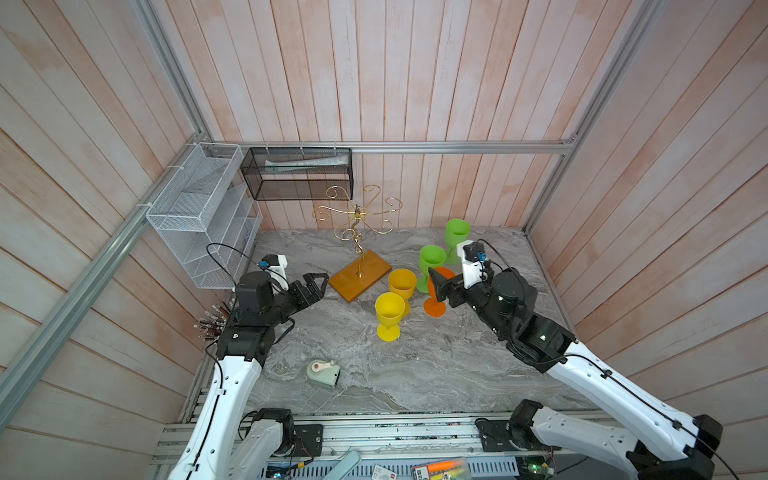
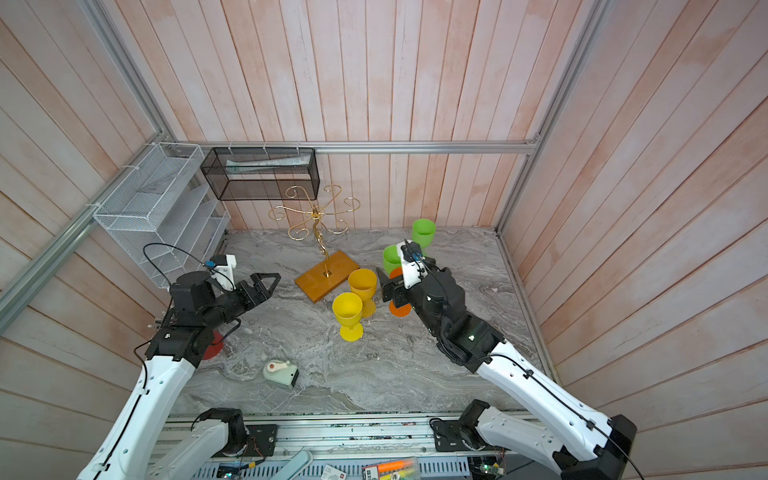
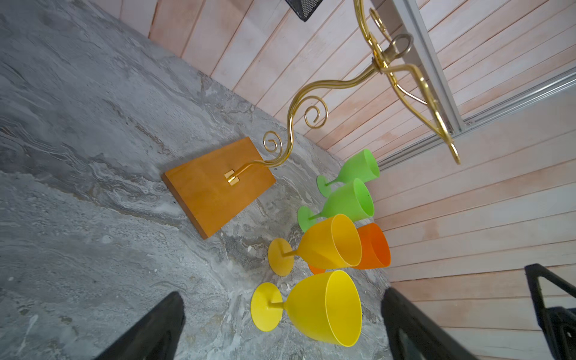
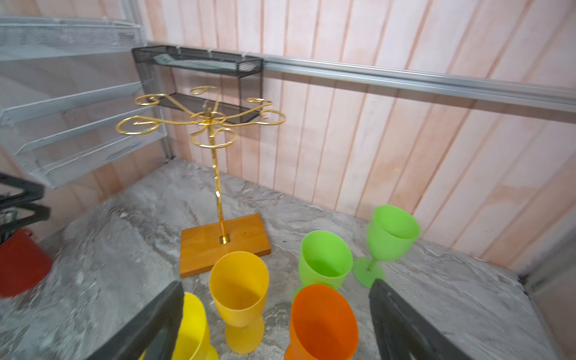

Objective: Take the wine glass off the wine glass rack
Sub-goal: Reset both arms

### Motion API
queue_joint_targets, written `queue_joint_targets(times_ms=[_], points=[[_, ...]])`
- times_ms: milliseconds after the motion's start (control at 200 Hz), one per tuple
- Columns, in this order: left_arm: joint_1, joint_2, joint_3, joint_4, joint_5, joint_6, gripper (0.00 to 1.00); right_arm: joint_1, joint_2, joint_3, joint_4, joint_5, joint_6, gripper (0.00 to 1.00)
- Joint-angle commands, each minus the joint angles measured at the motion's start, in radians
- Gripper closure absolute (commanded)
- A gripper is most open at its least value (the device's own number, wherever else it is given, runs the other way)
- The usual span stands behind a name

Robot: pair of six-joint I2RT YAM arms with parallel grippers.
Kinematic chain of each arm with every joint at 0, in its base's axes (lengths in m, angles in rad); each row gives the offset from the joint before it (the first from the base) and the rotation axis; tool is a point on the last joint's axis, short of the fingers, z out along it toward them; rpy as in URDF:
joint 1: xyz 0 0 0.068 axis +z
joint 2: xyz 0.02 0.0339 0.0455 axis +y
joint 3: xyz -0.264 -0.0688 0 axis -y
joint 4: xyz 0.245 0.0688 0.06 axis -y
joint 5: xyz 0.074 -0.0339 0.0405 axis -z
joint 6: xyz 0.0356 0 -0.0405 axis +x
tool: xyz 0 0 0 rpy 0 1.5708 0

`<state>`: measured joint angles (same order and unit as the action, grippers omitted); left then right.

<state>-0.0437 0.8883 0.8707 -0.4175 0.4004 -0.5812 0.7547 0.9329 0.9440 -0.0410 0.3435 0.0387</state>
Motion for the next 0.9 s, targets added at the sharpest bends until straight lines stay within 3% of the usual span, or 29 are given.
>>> queue_joint_targets(times_ms=[0,325,440,725,895], points=[[0.006,-0.018,0.022,-0.018,-0.097,0.066,0.0,-0.091,-0.073,-0.088,0.134,0.075,0.071,0.07],[0.006,-0.041,-0.035,0.063,-0.225,0.109,0.0,-0.392,-0.202,-0.363,0.276,0.106,0.177,0.07],[0.005,-0.034,-0.06,0.098,-0.253,0.129,0.0,-0.489,-0.2,-0.434,0.307,0.059,0.225,0.07],[0.006,-0.009,-0.131,0.19,-0.347,0.174,0.0,-0.585,-0.152,-0.607,0.468,0.12,0.263,0.07],[0.006,0.005,-0.23,0.3,-0.359,0.22,0.0,-0.609,-0.042,-0.653,0.614,0.129,0.228,0.07]])
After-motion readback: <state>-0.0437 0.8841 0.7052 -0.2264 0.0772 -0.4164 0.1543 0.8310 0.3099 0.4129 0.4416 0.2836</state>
